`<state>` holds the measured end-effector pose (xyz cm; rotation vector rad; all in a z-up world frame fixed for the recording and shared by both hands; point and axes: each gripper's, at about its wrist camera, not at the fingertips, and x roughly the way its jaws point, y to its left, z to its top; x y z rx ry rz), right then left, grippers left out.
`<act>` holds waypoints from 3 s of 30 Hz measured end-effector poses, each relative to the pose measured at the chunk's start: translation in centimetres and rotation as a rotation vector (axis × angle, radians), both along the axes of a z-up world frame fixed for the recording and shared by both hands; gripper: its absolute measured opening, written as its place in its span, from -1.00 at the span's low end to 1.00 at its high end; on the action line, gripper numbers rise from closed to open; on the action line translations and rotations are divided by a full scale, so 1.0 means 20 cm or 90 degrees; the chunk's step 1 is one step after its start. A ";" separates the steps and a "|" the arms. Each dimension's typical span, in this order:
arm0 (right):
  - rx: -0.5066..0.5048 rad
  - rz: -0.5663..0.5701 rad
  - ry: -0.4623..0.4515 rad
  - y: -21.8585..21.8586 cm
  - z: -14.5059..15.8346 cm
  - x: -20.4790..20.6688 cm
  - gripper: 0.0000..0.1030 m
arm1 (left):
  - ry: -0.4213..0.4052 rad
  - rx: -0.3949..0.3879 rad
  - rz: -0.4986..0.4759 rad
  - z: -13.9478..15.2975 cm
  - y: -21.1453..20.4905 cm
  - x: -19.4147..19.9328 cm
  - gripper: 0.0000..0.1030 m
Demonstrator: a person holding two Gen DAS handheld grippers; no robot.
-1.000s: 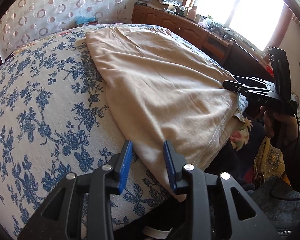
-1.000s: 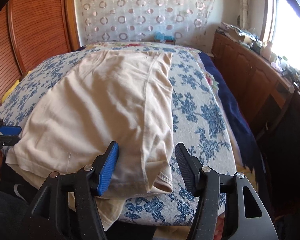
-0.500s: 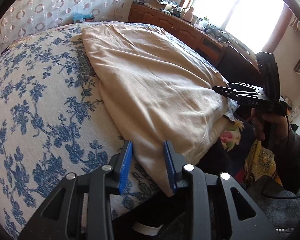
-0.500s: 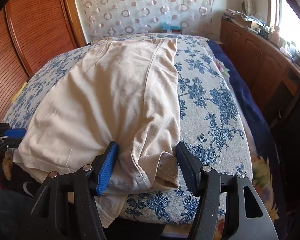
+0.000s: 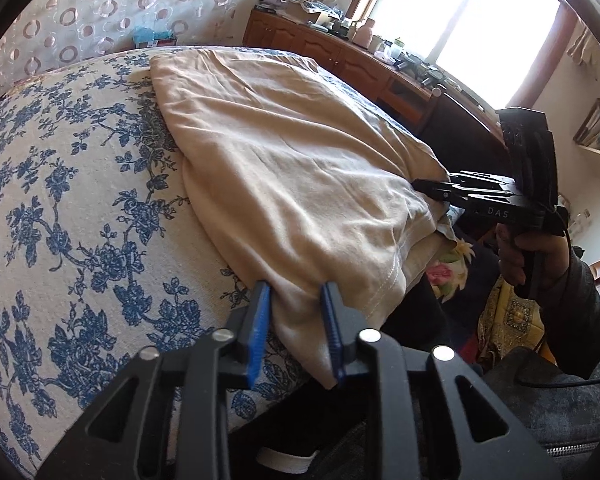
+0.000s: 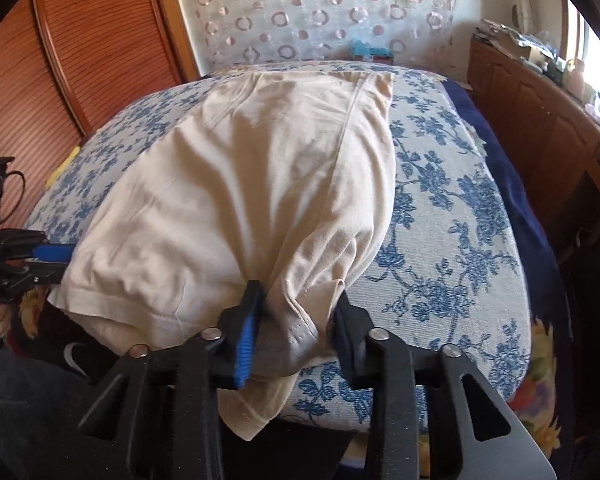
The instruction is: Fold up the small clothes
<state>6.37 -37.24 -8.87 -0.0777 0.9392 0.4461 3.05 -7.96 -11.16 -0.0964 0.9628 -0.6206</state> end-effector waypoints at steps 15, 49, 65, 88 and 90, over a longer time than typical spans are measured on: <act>0.089 -0.011 -0.096 -0.04 0.23 -0.03 -0.82 | -0.104 -0.047 0.066 0.22 0.10 0.04 -0.92; 0.077 -0.029 -0.117 0.07 0.21 1.01 -0.82 | -0.109 -0.005 0.153 0.29 0.16 1.03 -0.92; 0.005 -0.065 -0.096 0.07 0.21 1.09 -0.32 | -0.063 0.025 0.061 0.20 0.11 0.99 -0.81; -0.066 0.071 -0.116 0.12 0.17 0.98 -0.17 | -0.038 0.090 0.067 0.09 0.02 1.15 -0.79; -0.063 0.083 -0.119 0.14 0.17 1.04 -0.17 | -0.045 0.090 0.078 0.11 0.02 1.20 -0.79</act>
